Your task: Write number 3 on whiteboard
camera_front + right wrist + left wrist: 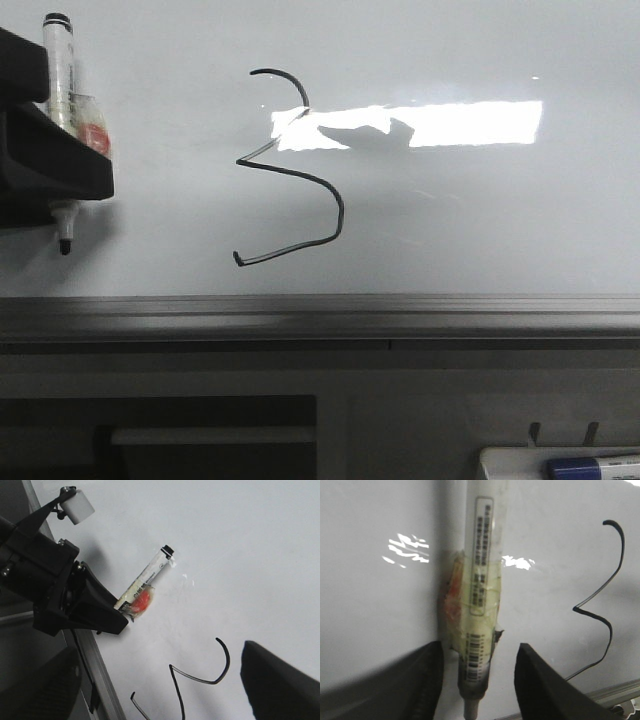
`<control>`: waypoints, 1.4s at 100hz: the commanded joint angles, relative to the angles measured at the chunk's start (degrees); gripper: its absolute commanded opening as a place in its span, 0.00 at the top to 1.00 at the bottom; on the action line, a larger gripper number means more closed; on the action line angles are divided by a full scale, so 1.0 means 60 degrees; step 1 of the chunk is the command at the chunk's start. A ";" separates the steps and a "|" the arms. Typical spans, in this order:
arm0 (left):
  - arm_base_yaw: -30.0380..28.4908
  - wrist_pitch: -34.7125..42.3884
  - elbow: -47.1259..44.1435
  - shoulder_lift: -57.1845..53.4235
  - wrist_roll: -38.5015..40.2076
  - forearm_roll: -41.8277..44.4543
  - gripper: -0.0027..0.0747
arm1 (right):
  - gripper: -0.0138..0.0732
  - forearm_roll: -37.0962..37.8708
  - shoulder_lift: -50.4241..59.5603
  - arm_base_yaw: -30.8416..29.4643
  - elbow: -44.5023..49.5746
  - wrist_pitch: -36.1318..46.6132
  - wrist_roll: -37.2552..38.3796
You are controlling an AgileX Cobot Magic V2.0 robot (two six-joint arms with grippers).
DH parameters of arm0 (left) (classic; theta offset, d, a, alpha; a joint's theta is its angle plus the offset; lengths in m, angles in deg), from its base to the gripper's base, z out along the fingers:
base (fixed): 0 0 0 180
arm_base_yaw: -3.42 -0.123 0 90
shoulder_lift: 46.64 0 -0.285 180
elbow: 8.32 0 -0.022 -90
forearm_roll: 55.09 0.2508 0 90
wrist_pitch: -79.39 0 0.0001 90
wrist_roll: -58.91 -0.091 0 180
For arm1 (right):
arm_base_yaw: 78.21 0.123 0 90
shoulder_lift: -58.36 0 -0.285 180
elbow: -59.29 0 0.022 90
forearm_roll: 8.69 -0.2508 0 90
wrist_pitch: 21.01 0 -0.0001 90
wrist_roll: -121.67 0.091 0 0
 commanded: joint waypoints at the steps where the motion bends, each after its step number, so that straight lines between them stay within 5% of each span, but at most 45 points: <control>1: -0.0041 0.0644 0.0237 -0.0228 -0.0061 0.0043 0.52 | 0.18 0.0057 0.0231 -0.0062 -0.0343 0.0636 -0.0087; 14: -0.0041 0.0601 0.0237 -0.0623 -0.0061 0.0402 0.52 | 0.19 0.0057 0.0231 -0.0062 -0.0343 0.0636 -0.0087; 21: -0.0041 0.0601 0.0237 -0.0886 -0.0061 0.0635 0.52 | 0.28 0.0057 0.0289 -0.0062 -0.0343 0.0636 -0.0087; 32: -0.0041 0.0588 0.0237 -0.1356 -0.0061 0.1119 0.55 | 0.63 0.0057 0.0448 -0.0062 -0.0343 0.0654 -0.0087; 40: -0.0041 0.0588 0.0237 -0.1809 -0.0061 0.1521 0.71 | 0.92 0.0057 0.0643 -0.0062 -0.0343 0.0654 -0.0067; 51: -0.0041 0.0588 0.0237 -0.2476 -0.0061 0.2665 0.99 | 0.90 0.0057 0.1042 -0.0062 -0.0286 0.0654 -0.0064; 75: -0.0041 0.0194 0.0113 -0.4154 -0.0061 0.4910 0.99 | 0.90 0.0057 0.2702 -0.0062 0.0999 0.1615 -0.0064; 101: -0.0041 -0.1286 -0.0074 -0.5831 -0.0061 0.5182 0.99 | 0.90 -0.0045 0.4992 -0.0068 0.3174 0.2080 -0.0026; 140: -0.0041 -0.1164 -0.0098 -0.6586 -0.0061 0.5721 0.99 | 0.90 -0.0043 0.6070 -0.0068 0.3685 0.1948 -0.0026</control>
